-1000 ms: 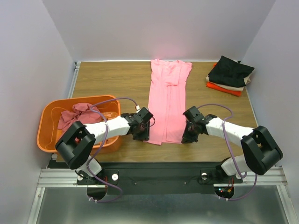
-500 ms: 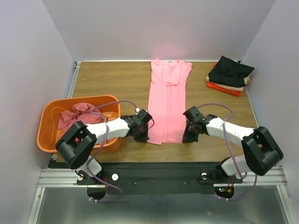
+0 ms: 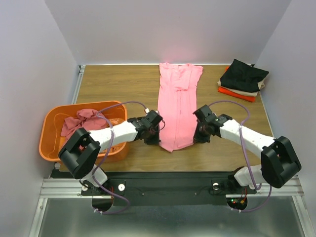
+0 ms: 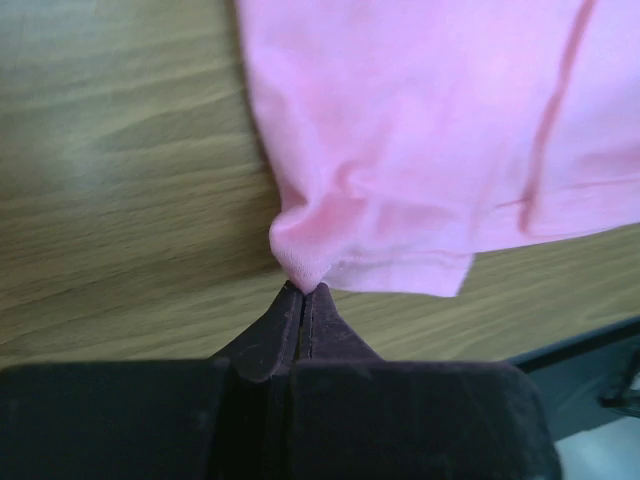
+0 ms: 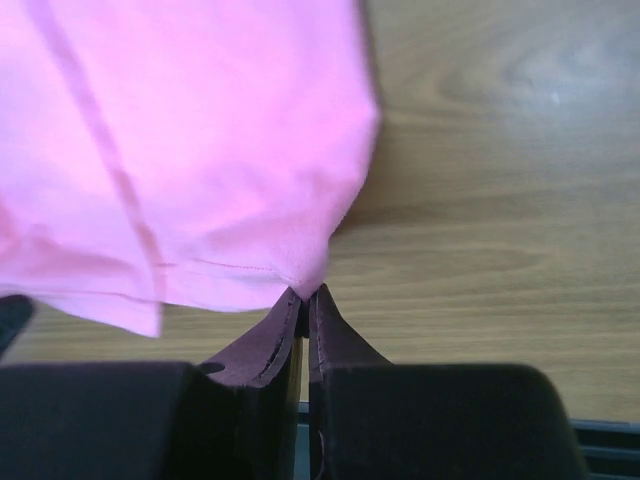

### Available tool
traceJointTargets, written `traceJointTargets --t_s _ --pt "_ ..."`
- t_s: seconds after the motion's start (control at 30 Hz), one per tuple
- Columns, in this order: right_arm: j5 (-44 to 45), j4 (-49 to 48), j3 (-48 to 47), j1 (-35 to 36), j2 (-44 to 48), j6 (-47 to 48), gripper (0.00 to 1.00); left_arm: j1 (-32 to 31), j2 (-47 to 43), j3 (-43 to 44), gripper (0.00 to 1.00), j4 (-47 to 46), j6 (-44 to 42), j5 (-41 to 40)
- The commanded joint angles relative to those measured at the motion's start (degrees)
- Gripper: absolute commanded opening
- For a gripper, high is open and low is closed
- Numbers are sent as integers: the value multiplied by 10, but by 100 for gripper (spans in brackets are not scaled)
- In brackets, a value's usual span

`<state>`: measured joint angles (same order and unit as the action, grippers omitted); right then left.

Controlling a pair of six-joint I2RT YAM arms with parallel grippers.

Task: Fold and stack the t-shirts
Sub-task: Fold the tshirt

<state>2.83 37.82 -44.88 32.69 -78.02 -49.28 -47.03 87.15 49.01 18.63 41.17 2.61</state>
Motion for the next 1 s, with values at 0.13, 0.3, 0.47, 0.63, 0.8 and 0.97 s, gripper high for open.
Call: traceJointTargets --t_s 0.13,0.3,0.47,0.63,0.8,0.97 --pt "64 19 -134 -2 -63 47 0 59 -4 109 0 15 -28 11" --pt "85 20 -196 -22 -110 81 0 92 40 177 0 4 -55 43" --pt "89 19 -259 -67 -171 119 0 114 122 261 0 30 -91 54" --pt "81 19 -348 -111 -240 156 0 145 185 362 0 61 -114 56" --pt "67 19 -444 -141 -323 192 0 172 260 470 0 84 -131 71" --pt "51 20 -529 -162 -394 206 0 196 311 547 0 105 -137 88"
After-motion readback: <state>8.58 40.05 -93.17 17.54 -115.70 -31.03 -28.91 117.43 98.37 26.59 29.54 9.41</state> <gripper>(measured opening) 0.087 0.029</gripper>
